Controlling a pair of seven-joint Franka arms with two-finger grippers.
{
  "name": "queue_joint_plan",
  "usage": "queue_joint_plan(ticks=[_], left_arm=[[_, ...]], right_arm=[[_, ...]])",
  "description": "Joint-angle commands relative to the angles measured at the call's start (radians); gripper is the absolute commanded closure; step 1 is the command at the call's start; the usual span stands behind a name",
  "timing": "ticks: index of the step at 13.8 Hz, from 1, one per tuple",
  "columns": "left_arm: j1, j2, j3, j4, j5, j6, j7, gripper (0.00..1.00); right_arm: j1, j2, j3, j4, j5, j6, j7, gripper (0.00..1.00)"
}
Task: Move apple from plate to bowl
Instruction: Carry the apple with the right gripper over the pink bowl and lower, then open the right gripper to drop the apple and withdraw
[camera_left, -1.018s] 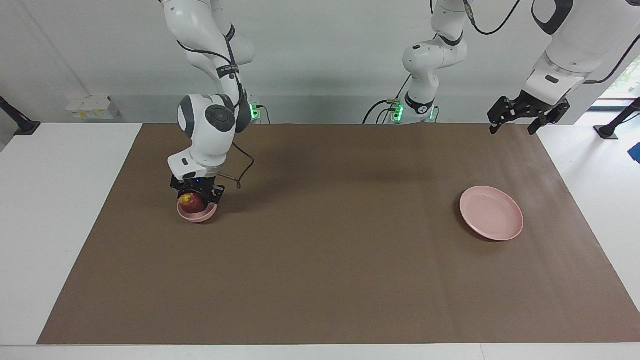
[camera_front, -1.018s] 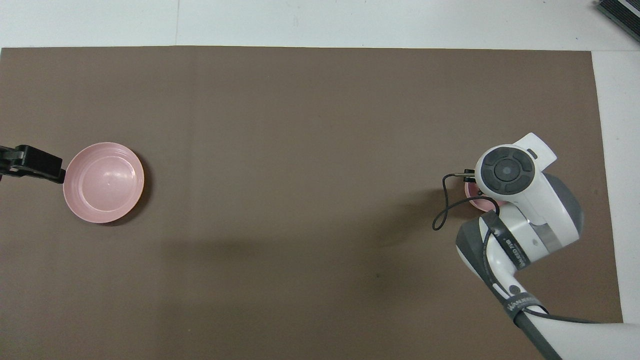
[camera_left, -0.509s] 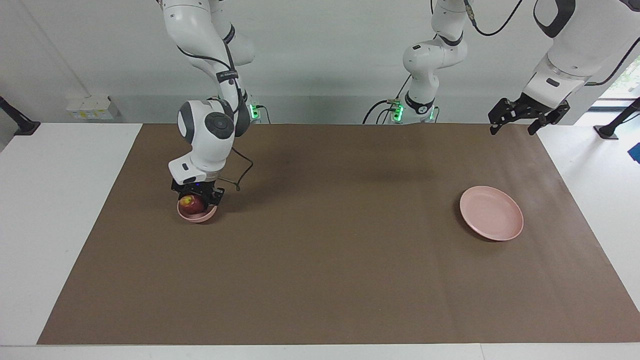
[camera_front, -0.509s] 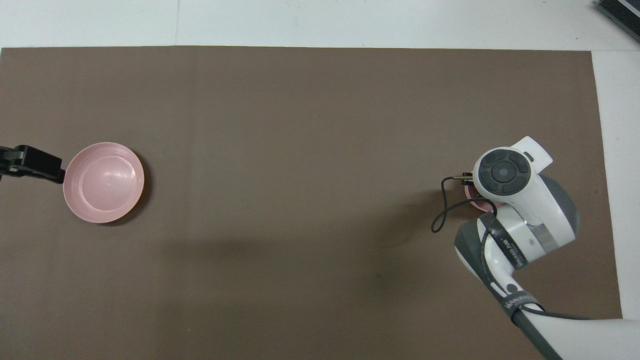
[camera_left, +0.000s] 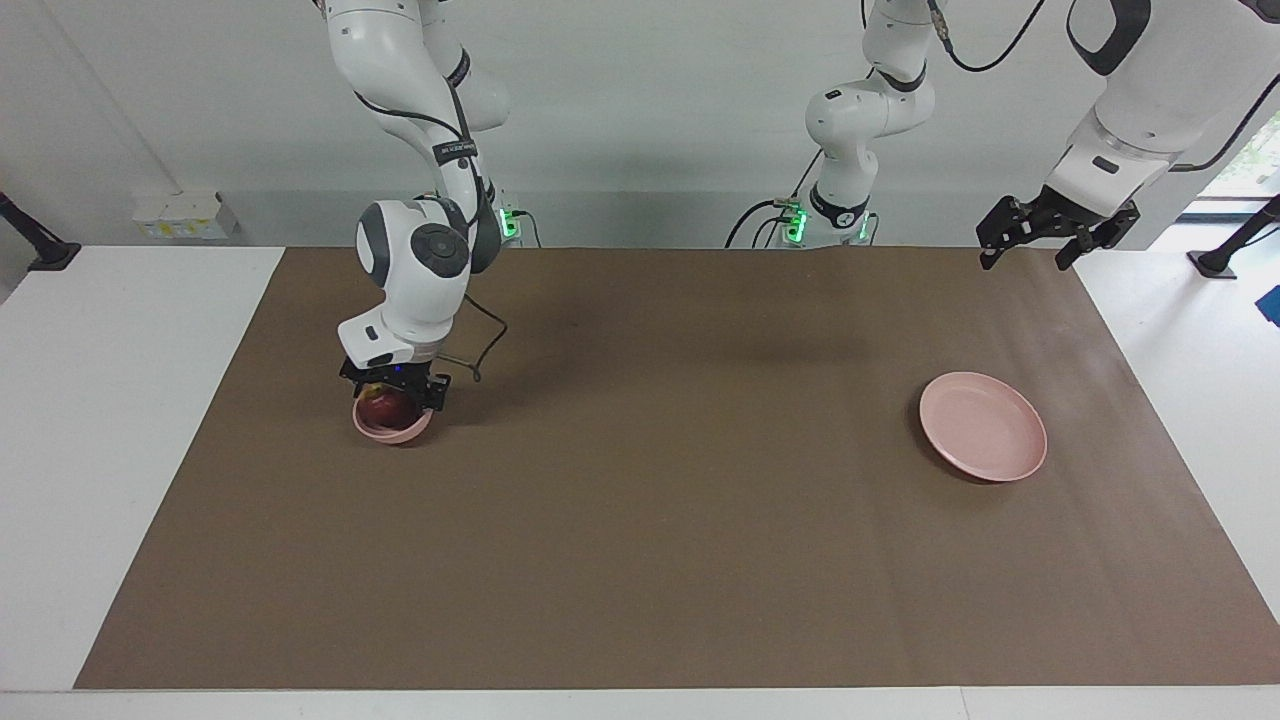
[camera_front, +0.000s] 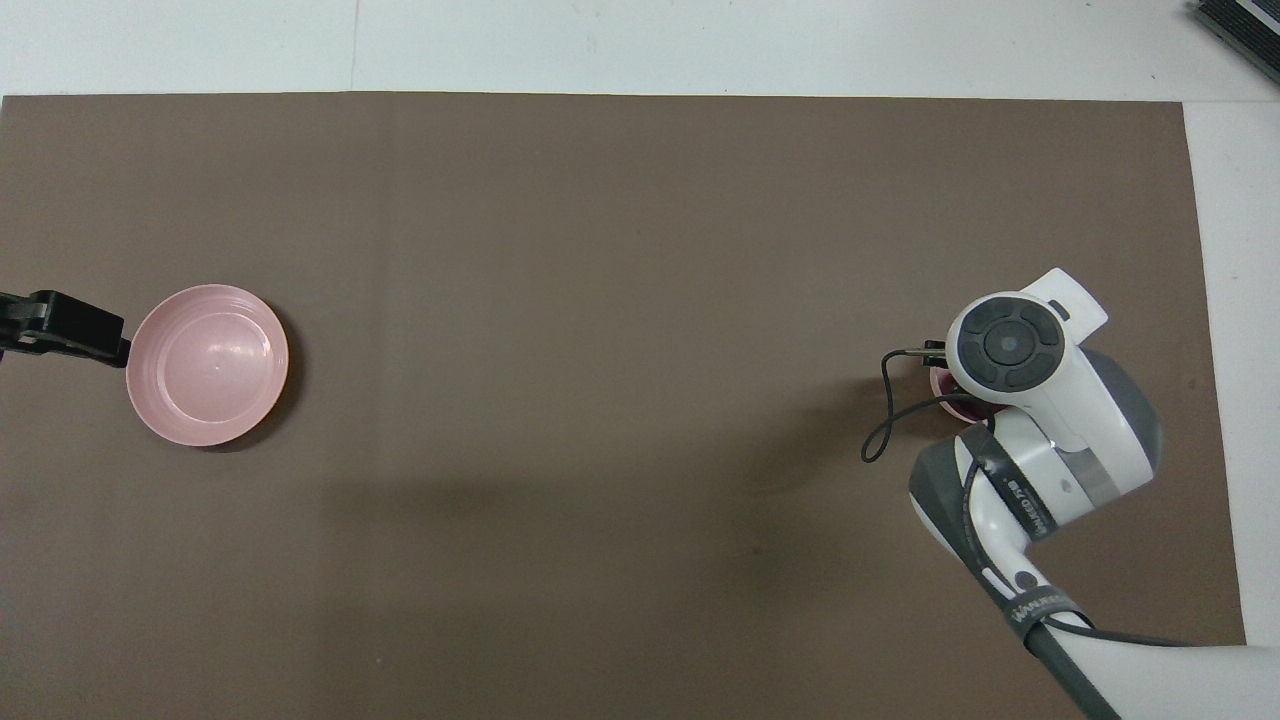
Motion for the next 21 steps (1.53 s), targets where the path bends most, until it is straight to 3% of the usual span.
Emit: queue_joint_plan(ticks=[1,6,9,13,16,18,19,21], left_arm=[[0.007,0.009,-0.007,0.024,0.011,-0.023,0.004,0.0],[0.008,0.009,-0.006,0.024,0.011,-0.023,0.004,0.0],[0.008,0.009,-0.004,0.024,0.011,-0.023,0.008,0.0],[-0.008,0.009,0.017,0.024,0.019,-0.014,0.006,0.0],[-0.047,0.011,0.045,0.025,0.01,-0.001,0.004,0.0],[-0.099,0.009,0.074,0.025,0.013,0.003,0.006,0.0],[-0.125,0.011,0.095,0.025,0.011,0.017,0.006,0.0],[-0.172,0.009,0.13,0.021,0.013,0.043,0.006,0.0]], right_arm=[[-0.004,-0.037,0.011,0.034,0.042,-0.054,-0.012,0.0],[-0.017,-0.063,0.011,0.221,0.298,-0.197,-0.224,0.0],[-0.022,-0.079,-0.004,0.346,0.456,-0.35,-0.319,0.0],[-0.031,-0.129,-0.008,0.474,0.518,-0.549,-0.39,0.0],[-0.033,-0.146,-0.015,0.625,0.544,-0.781,-0.463,0.0],[-0.033,-0.203,-0.016,0.626,0.604,-0.838,-0.49,0.0],[-0.039,-0.236,-0.021,0.556,0.642,-0.823,-0.496,0.0],[-0.059,-0.26,-0.038,0.525,0.677,-0.821,-0.529,0.0]])
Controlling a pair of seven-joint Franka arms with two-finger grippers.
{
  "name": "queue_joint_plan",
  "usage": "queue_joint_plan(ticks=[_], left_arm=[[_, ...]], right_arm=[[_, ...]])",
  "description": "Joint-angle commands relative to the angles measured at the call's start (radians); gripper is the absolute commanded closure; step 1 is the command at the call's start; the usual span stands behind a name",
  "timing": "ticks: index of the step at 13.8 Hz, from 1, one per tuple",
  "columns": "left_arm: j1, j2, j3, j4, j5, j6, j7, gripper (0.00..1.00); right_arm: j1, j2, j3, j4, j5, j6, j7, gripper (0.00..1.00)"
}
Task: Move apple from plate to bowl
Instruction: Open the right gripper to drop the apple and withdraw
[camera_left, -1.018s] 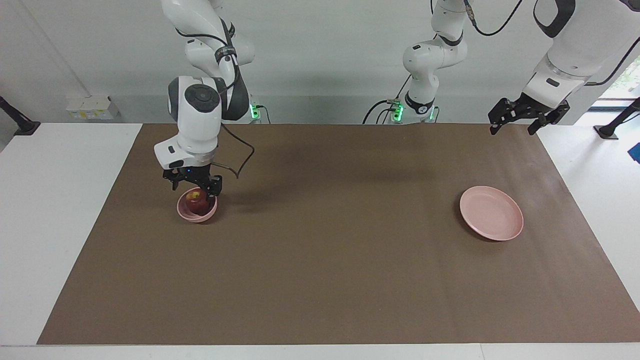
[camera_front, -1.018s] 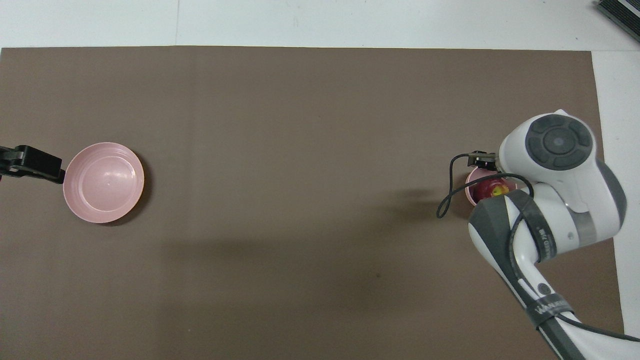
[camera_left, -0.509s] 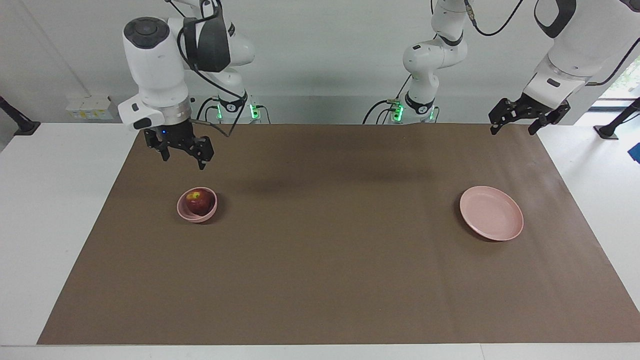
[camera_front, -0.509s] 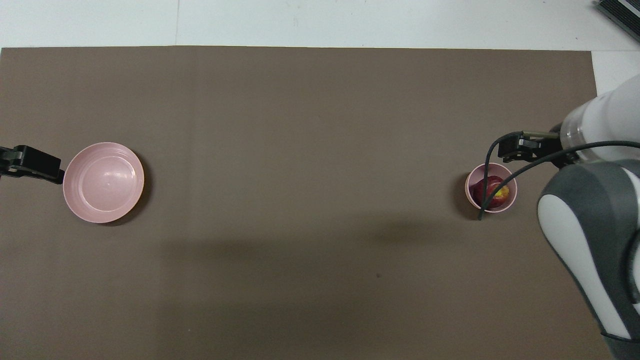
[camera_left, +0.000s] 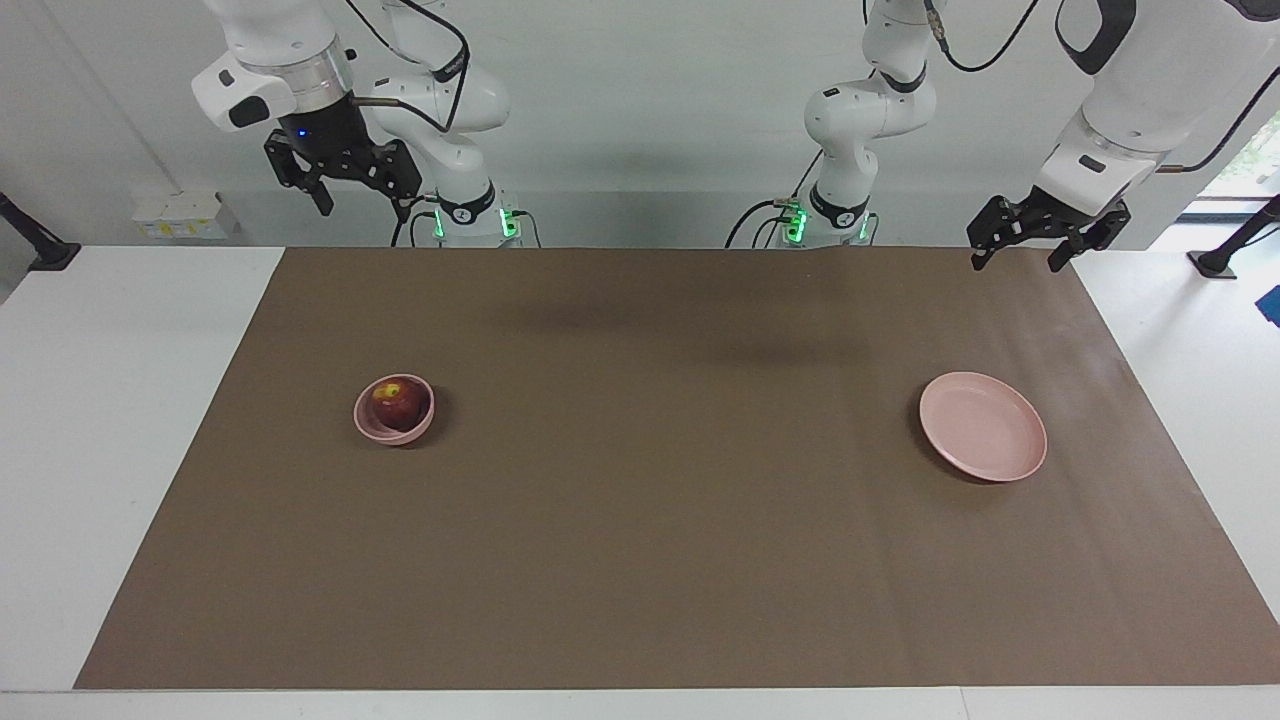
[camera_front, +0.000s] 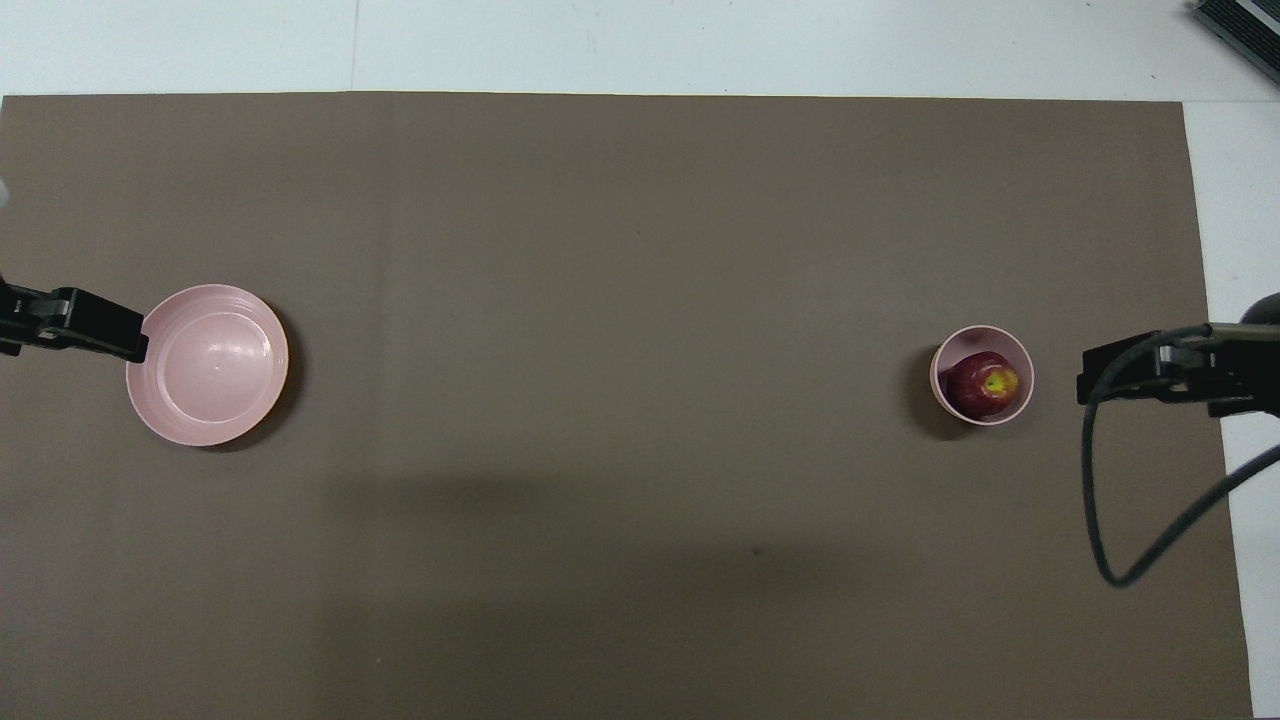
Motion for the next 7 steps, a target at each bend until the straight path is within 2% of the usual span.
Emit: queue_joint_plan(ticks=[1,3,7], left_arm=[[-0.091,0.007,0.09,0.015,0.011,0.018,0.007,0.0],[-0.138,0.006,0.147,0.014,0.01,0.021,0.013,0.0],[-0.198,0.006,0.184,0.014,0.005,0.024,0.01,0.0]], right_arm=[[-0.043,-0.029,-0.015,-0.06,0.042,0.022,-0.072,0.0],[-0.071,-0.017,-0.016,-0.054,0.027,0.068,-0.131,0.0],[-0.071,0.005,-0.015,-0.013,-0.012,0.063,-0.149,0.0]])
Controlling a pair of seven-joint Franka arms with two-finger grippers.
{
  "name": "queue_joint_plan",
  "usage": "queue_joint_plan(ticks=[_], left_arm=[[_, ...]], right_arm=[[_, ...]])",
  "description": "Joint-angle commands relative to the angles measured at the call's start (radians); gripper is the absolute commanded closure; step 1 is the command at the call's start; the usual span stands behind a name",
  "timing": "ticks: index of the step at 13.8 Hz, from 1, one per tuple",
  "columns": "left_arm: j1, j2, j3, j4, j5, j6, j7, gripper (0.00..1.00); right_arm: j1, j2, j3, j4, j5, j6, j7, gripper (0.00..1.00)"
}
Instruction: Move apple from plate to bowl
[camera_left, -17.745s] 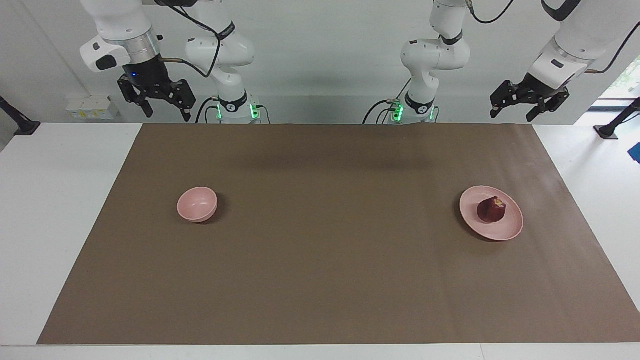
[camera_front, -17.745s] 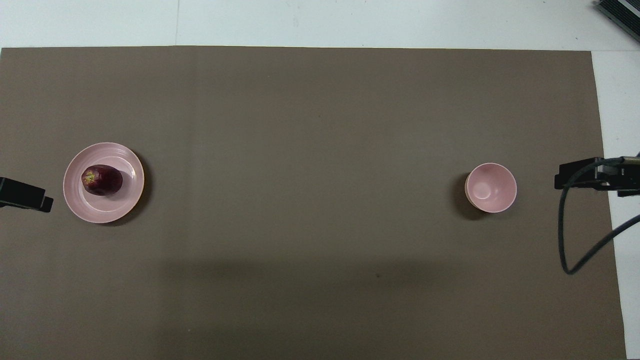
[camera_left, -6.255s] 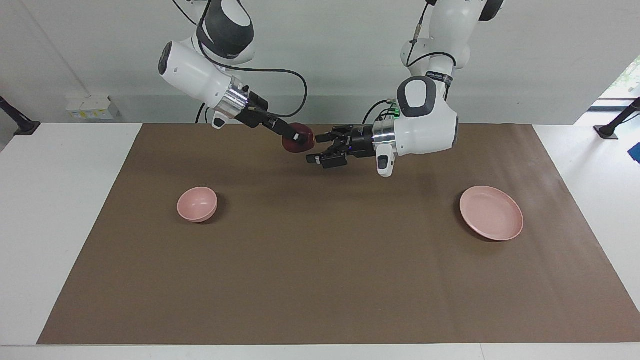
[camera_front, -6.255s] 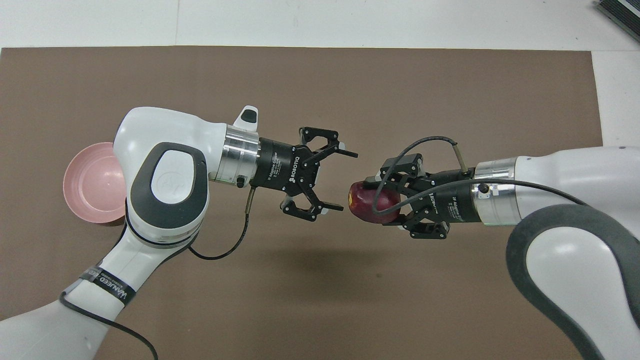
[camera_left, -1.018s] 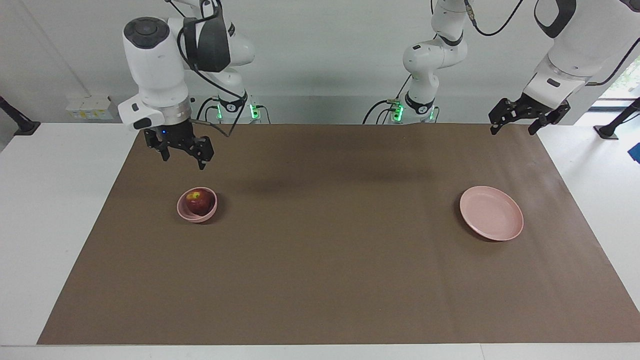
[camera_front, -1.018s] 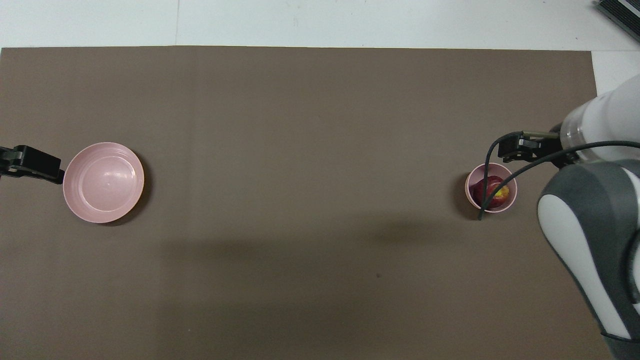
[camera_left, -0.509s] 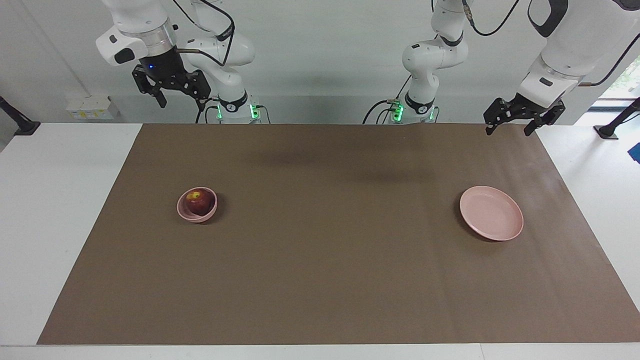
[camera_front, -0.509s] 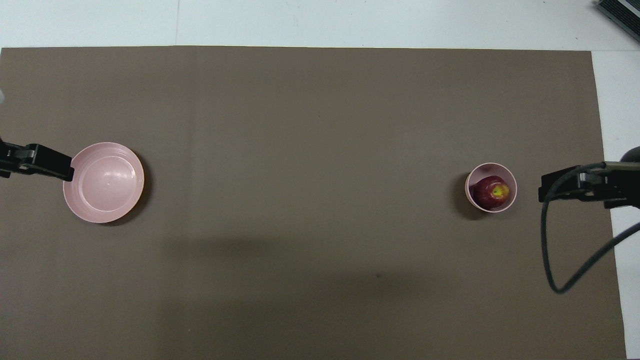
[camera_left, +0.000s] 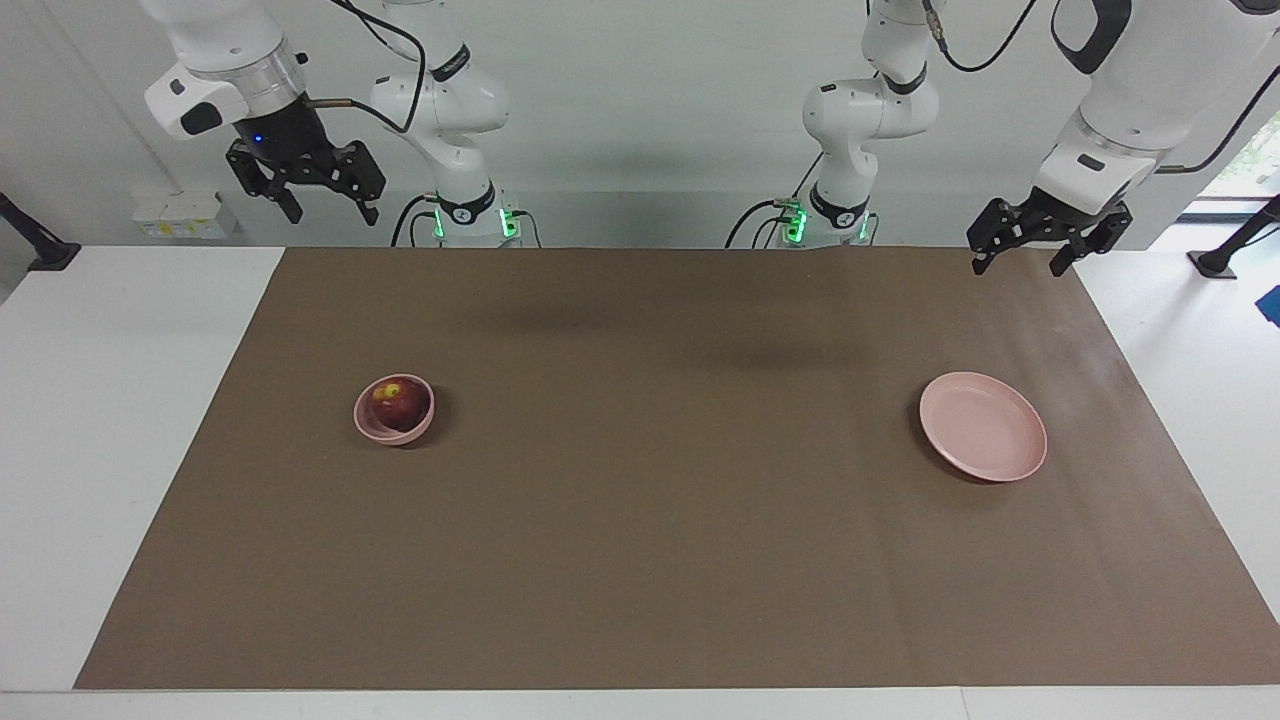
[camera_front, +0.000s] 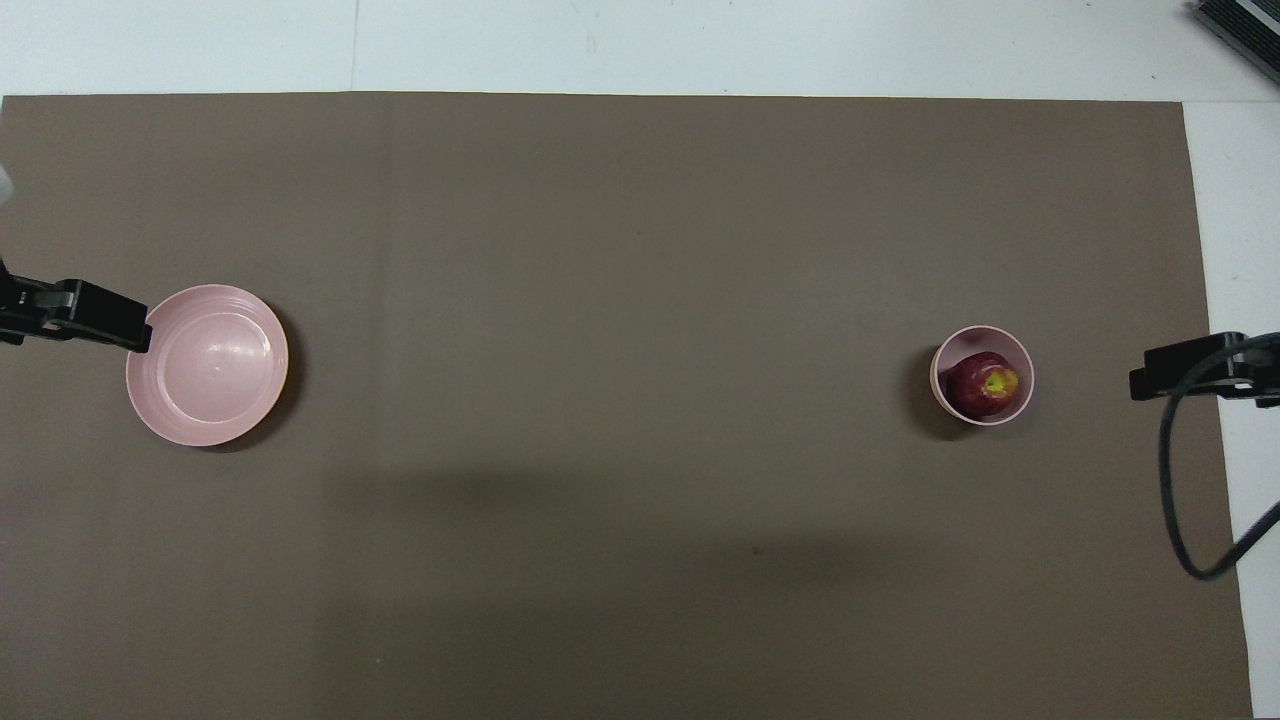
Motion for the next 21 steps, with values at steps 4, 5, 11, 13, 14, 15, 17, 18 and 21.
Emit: queue_joint_plan(ticks=[4,5,11,13,14,15,17,18,21], left_arm=[[-0.138,0.005,0.136,0.014,-0.021,0.009,0.008,0.0],[-0.138,0.005,0.136,0.015,-0.03,0.018,0.011,0.0],[-0.118,0.002,0.128,0.027,-0.038,0.027,0.014,0.0],[-0.118,-0.024,0.128,0.0,-0.042,0.021,0.022,0.0],[-0.114,-0.03,0.127,-0.006,-0.042,0.023,0.051,0.0],[-0.098,-0.031,0.122,-0.009,-0.042,0.023,0.059,0.0],[-0.075,-0.03,0.117,-0.009,-0.071,0.026,0.051,0.0],[-0.072,-0.03,0.124,-0.009,-0.1,0.029,0.053,0.0],[-0.072,-0.03,0.124,-0.009,-0.104,0.027,0.051,0.0]], right_arm=[[0.0,0.002,0.006,0.004,-0.016,0.021,-0.012,0.0],[0.0,0.002,0.006,0.004,-0.016,0.024,-0.01,0.0],[0.0,-0.003,0.007,-0.007,-0.015,0.042,-0.004,0.0],[0.0,-0.001,0.006,-0.006,-0.018,0.047,-0.004,0.0],[0.0,-0.001,0.006,-0.006,-0.018,0.052,-0.004,0.0],[-0.001,0.0,0.006,-0.006,-0.019,0.056,-0.006,0.0],[-0.001,0.0,0.006,-0.006,-0.019,0.056,-0.006,0.0],[-0.001,0.0,0.006,-0.006,-0.019,0.056,-0.006,0.0],[-0.014,-0.001,0.007,-0.009,-0.019,0.056,-0.006,0.0]])
